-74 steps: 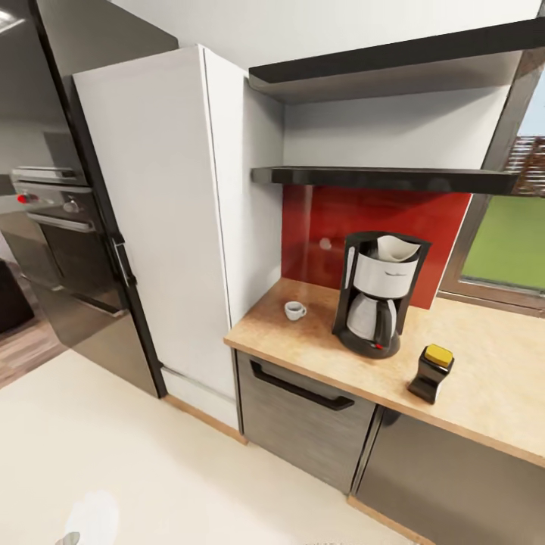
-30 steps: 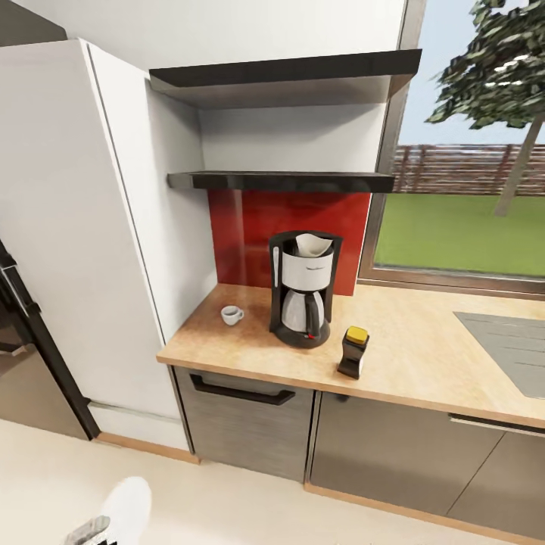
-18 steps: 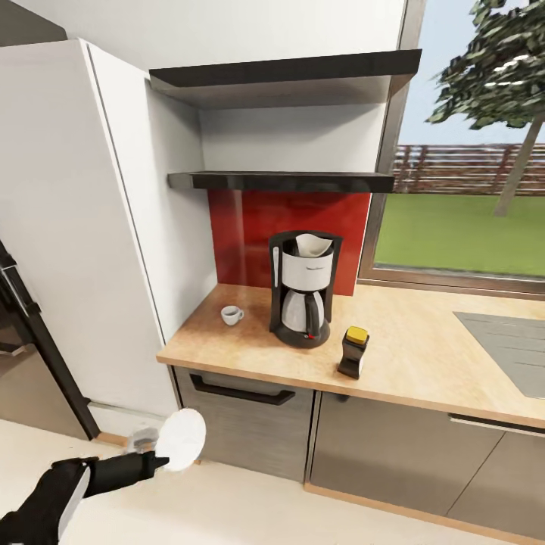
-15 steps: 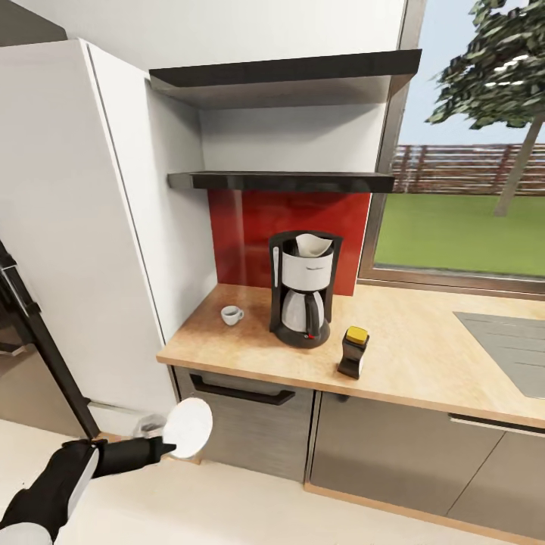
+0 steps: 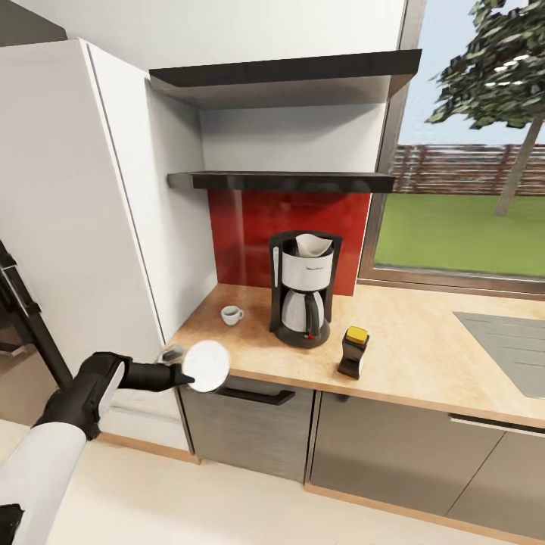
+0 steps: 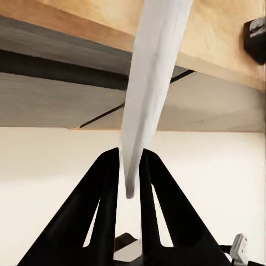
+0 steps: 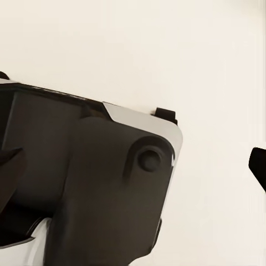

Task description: Set up a coffee station on the kitchen countertop: keep the coffee maker on the countertop, move the bottle of coffee from the kitchen shelf to the counter next to the coffee maker, place a paper coffee filter on top of the coffee maker, put the saucer next to the coffee maker with the coffee cup on the saucer, and place the electric kettle next to the coffee maker.

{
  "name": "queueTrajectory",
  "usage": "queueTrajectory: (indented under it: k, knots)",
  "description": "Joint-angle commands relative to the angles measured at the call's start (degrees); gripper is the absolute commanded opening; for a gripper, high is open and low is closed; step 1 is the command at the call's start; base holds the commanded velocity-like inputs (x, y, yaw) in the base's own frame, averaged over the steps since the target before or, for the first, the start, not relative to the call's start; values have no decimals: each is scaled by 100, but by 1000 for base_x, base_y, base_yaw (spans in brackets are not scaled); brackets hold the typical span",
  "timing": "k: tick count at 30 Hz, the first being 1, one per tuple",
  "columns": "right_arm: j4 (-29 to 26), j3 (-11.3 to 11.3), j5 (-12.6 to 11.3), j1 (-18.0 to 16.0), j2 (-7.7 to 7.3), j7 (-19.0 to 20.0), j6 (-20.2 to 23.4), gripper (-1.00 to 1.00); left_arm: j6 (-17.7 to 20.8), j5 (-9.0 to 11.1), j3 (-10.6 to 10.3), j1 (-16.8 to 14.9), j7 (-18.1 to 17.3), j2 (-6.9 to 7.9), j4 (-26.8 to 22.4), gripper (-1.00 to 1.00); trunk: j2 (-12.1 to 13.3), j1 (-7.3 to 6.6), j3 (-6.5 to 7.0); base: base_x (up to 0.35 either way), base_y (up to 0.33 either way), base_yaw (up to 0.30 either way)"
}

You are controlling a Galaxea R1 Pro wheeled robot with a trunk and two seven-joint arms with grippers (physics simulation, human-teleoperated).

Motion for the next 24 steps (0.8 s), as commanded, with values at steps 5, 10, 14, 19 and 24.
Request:
queueTrajectory:
  k: [5, 10, 14, 19, 24]
  knots:
    - [-7, 37, -42, -4, -52, 18, -4, 100, 187, -76, -258, -457, -356, 10, 15, -100, -13, 4, -14, 0, 0, 0]
    - [-7, 36, -42, -4, -58, 20, -4, 100, 209, -89, -331, -634, -407, -1, 70, -100, -13, 4, -14, 0, 0, 0]
    - [-3, 36, -42, -4, -58, 24, -2, 100, 211, -177, -336, -740, -369, -36, 116, -100, -13, 4, -14, 0, 0, -82]
    - [1, 43, -42, -4, -59, 25, 11, 100, 212, -412, -287, -771, -39, -91, 603, -100, -13, 4, -14, 0, 0, -264]
    - [1, 41, -42, -4, -56, 25, 13, 100, 212, -384, 17, -784, 738, -211, 919, -100, -13, 4, -14, 0, 0, -297]
